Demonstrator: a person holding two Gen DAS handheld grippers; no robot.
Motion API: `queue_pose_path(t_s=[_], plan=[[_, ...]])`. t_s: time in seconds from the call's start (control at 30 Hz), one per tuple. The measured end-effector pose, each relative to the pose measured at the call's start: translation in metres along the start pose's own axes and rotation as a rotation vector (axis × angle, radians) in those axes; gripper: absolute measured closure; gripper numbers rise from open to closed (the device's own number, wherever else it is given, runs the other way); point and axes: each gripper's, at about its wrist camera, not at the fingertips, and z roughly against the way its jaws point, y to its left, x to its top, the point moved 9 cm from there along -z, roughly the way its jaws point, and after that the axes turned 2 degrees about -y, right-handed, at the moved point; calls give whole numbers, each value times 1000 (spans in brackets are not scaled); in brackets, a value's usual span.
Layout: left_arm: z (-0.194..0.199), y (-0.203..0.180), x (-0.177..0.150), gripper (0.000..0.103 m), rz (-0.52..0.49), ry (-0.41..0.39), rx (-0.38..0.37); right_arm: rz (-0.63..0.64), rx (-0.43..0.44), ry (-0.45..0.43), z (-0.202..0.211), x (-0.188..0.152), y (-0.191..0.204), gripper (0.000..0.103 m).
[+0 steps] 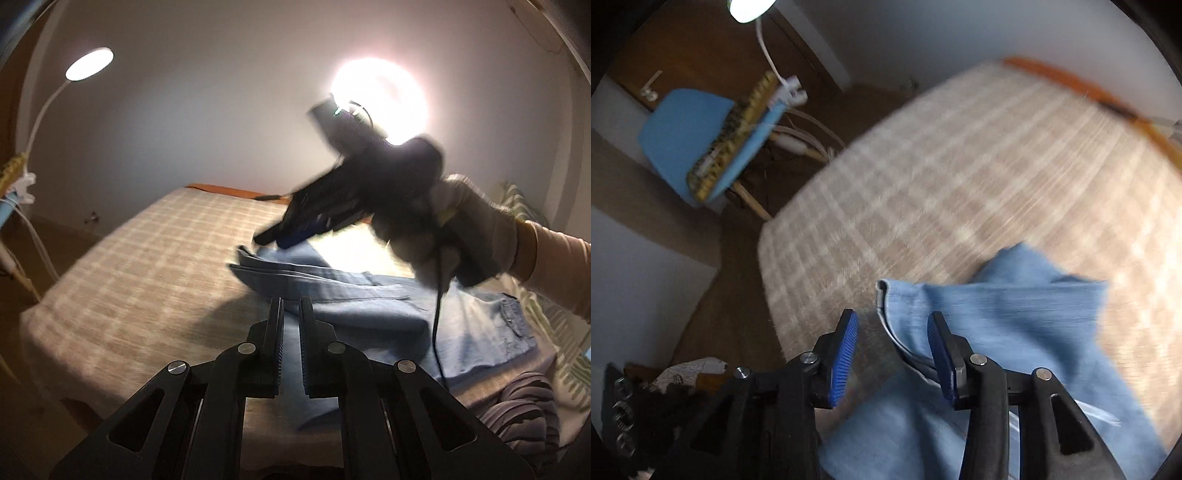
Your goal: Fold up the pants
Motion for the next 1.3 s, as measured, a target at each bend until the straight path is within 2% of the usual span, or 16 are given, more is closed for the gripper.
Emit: queue_pose_path(t_s=[0.13, 0.2, 0.23, 0.27, 0.4, 0.5, 0.63, 0.7, 0.77, 0.87, 0.93, 1.0, 1.03, 1.1, 1.13, 1.3], plan=[[-12, -34, -4, 95, -14, 21, -66, -30, -13, -116, 64, 2, -35, 59], [-19, -54, -5, 86, -17, 32, -105, -68, -41, -155, 89, -9, -67, 53], [-23, -67, -6, 78, -19, 40, -128, -91, -56, -170, 98, -20, -86, 46], [-28, -77, -8, 72, -21, 47, -147, -112, -59, -175, 101, -27, -99, 44], [-51, -115, -18, 69, -59, 90, -192, -229, -27, -152, 90, -63, -149, 44], [-67, -133, -23, 69, -66, 120, -215, -268, 25, -137, 74, -74, -164, 45], [-82, -151, -29, 69, -101, 152, -225, -257, 69, -114, 51, -77, -165, 45], [-86, -156, -33, 69, -129, 165, -216, -254, 91, -113, 45, -76, -163, 54], [-92, -158, -38, 69, -150, 182, -203, -253, 104, -115, 45, -77, -163, 77], [-100, -158, -44, 69, -174, 200, -167, -223, 101, -140, 53, -79, -157, 100], [-102, -160, -46, 69, -204, 201, -140, -216, 124, -148, 63, -82, -152, 100], [-102, -166, -46, 67, -232, 198, -131, -177, 94, -164, 73, -82, -151, 98], [-102, -171, -45, 61, -250, 194, -129, -164, 80, -166, 76, -83, -151, 96], [-104, -180, -45, 55, -290, 195, -119, -161, 60, -167, 78, -81, -157, 76], [-108, -182, -46, 54, -309, 203, -105, -172, 73, -168, 78, -80, -160, 61], [-136, -177, -56, 54, -369, 260, -1, -171, 95, -146, 58, -72, -164, 60]])
